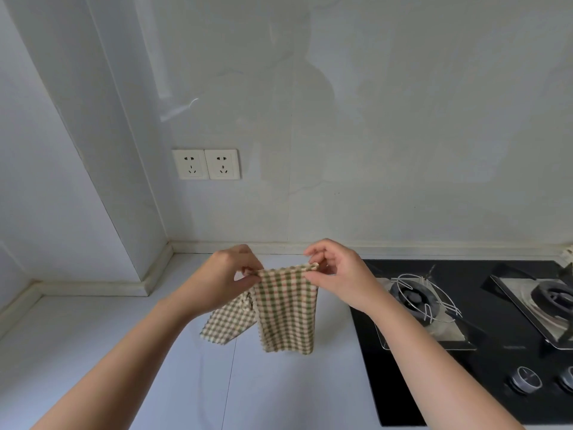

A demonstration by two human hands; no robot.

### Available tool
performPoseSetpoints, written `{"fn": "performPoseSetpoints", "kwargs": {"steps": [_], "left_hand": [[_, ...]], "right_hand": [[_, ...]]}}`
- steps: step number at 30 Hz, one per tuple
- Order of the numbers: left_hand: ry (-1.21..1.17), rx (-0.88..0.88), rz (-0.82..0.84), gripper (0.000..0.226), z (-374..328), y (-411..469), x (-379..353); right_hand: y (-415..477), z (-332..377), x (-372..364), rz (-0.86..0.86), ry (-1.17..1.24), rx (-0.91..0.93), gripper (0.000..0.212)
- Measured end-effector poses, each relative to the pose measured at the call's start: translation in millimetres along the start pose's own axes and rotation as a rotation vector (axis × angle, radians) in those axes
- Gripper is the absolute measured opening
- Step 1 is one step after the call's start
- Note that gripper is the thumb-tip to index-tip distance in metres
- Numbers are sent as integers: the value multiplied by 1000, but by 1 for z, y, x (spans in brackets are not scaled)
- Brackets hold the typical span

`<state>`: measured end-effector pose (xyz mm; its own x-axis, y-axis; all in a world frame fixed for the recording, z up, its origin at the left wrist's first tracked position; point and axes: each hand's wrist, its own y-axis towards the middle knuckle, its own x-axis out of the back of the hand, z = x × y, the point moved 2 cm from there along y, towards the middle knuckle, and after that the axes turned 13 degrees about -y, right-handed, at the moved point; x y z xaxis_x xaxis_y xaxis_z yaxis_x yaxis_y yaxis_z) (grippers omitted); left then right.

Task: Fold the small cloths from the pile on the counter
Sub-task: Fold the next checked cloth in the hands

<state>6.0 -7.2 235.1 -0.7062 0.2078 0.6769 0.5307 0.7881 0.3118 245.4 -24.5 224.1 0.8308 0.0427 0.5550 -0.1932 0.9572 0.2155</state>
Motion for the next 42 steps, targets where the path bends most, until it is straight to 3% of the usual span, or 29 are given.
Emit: {"fn": "performPoseSetpoints", "kwargs": {"steps": [5, 7, 9, 12, 14, 17, 21, 29, 32, 38, 42], "left_hand": [[-777, 351, -107, 15, 10, 7, -11], [-1037, 497, -204, 22, 10, 8, -20], [-1179, 613, -185, 32, 14, 3, -31], [-1119, 711, 5, 34, 17, -12, -54], [-1167, 765, -80, 19, 19, -13, -62], [-1268, 810, -216, 20, 19, -10, -66], [-1238, 825, -207, 28, 21, -14, -69], [-1093, 810, -128, 20, 20, -18, -75], [-1108, 825, -207, 20, 24, -19, -76], [-1066, 813, -182, 22, 24, -23, -77], [-1028, 747, -123, 25, 18, -22, -72]], "right_hand": [[0, -13, -16, 217, 158, -201, 17], [-3, -13, -24, 198, 344, -263, 18], [-2, -11, -26, 117, 534, -320, 17], [1, -14, -26, 51, 748, -477, 18], [-2, -19, -29, 138, 793, -601, 23], [-15, -32, -39, 307, 678, -648, 18], [-19, -40, -41, 200, 790, -701, 14], [-20, -44, -43, 174, 742, -711, 28], [-26, -41, -44, 306, 665, -672, 20], [-26, -43, -43, 247, 532, -662, 24], [-23, -41, -44, 284, 593, -686, 22]]}}
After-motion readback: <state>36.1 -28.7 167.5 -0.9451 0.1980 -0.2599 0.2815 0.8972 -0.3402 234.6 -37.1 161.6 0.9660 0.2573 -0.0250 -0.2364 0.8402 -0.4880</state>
